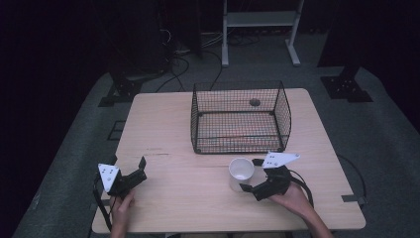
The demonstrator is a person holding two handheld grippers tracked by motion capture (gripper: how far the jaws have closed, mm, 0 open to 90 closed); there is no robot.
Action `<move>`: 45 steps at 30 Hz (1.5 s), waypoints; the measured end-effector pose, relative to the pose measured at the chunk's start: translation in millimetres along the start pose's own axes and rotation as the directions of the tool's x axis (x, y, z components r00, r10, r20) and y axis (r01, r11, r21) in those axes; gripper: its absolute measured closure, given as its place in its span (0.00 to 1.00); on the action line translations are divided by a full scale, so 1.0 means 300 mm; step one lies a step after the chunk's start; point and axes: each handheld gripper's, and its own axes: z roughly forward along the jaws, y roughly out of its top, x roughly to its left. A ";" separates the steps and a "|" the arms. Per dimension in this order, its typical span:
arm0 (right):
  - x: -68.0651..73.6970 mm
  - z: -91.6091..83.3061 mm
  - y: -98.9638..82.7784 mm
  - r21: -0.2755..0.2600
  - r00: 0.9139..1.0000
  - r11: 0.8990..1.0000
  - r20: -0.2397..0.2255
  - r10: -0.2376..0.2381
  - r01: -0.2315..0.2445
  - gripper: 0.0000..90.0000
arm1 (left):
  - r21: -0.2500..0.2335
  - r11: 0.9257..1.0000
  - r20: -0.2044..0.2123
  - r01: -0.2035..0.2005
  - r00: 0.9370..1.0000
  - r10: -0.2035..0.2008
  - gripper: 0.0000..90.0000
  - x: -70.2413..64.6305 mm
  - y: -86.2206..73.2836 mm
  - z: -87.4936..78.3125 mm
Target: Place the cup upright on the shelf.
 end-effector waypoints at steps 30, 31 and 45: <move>-0.003 0.089 0.021 0.028 1.000 1.000 -0.030 -0.002 0.003 0.07 | 0.000 1.000 0.001 0.002 1.000 -0.002 0.00 0.001 0.000 0.000; -0.003 0.089 0.021 0.028 1.000 1.000 -0.030 -0.002 0.003 0.07 | 0.000 1.000 0.001 0.002 1.000 -0.002 0.00 0.001 0.000 0.000; -0.006 0.078 0.030 0.023 1.000 1.000 -0.018 -0.011 0.011 0.21 | 0.000 1.000 0.000 0.005 1.000 -0.005 0.00 0.002 0.000 0.000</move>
